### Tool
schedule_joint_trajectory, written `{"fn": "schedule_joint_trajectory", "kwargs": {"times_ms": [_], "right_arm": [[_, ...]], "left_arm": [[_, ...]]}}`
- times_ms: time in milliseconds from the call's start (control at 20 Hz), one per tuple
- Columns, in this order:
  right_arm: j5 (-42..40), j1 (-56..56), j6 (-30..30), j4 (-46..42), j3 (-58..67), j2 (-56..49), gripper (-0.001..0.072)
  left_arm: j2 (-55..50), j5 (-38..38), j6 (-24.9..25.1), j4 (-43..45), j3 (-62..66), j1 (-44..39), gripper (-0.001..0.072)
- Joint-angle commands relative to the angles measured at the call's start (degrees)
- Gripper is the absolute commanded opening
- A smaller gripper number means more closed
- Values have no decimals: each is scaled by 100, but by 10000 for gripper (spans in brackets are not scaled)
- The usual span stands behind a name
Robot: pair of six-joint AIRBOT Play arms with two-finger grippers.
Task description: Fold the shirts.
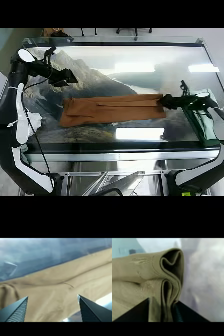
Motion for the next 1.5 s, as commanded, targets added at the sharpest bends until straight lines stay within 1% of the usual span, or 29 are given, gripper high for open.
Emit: {"fn": "schedule_joint_trajectory", "kwargs": {"times_ms": [0,50,150,200,350,400,500,600,750,800,850,950,1000,1100,1200,1300,1350,1450], "right_arm": [[127,319,-107,-92,50,-107,173],[289,341,-103,-92,151,-103,18],[660,328,-61,-96,437,15,19],[839,295,28,-94,592,136,18],[1655,118,457,-94,1200,640,18],[1982,44,675,-90,1429,820,18],[2459,-52,946,-90,1834,1185,18],[2653,-85,1152,-68,2149,1534,18],[2876,-83,1298,155,2387,1893,18],[2879,-81,1300,164,2387,1967,18],[2879,-81,1303,164,2387,1991,18],[2879,-68,1360,166,2387,1987,18],[2876,-68,1362,168,2387,1985,18],[2885,-61,1484,275,2387,1989,18],[2883,42,1491,785,2385,1987,18],[2476,494,1491,994,2319,1987,18],[2068,949,1491,984,2203,1985,18],[1093,1976,1491,984,1878,1888,19]], "left_arm": [[-4,-55,-35,2,44,-476,695],[-15,37,-68,7,44,-667,571],[-118,210,-140,7,44,-1029,124],[-223,260,-170,7,44,-1248,16],[-754,393,-221,-7,44,-2044,17],[-951,573,-258,-9,44,-2326,17],[-1353,1204,-400,-39,46,-2894,17],[-1742,1799,-457,-719,46,-3320,17],[-2225,2706,-444,-2243,50,-3624,17],[-2306,2848,-358,-2664,50,-3674,17],[-2337,2857,-151,-3088,50,-3674,16],[-2212,2514,494,-3862,57,-3519,16],[-2057,2190,796,-4229,57,-3364,15],[-1565,1202,1335,-4850,57,-2885,15],[-863,149,1534,-5213,55,-2264,15],[-168,-494,1615,-5523,55,-1655,15],[195,-686,1613,-5702,55,-1331,15],[835,-820,1613,-5801,57,-739,15]]}}
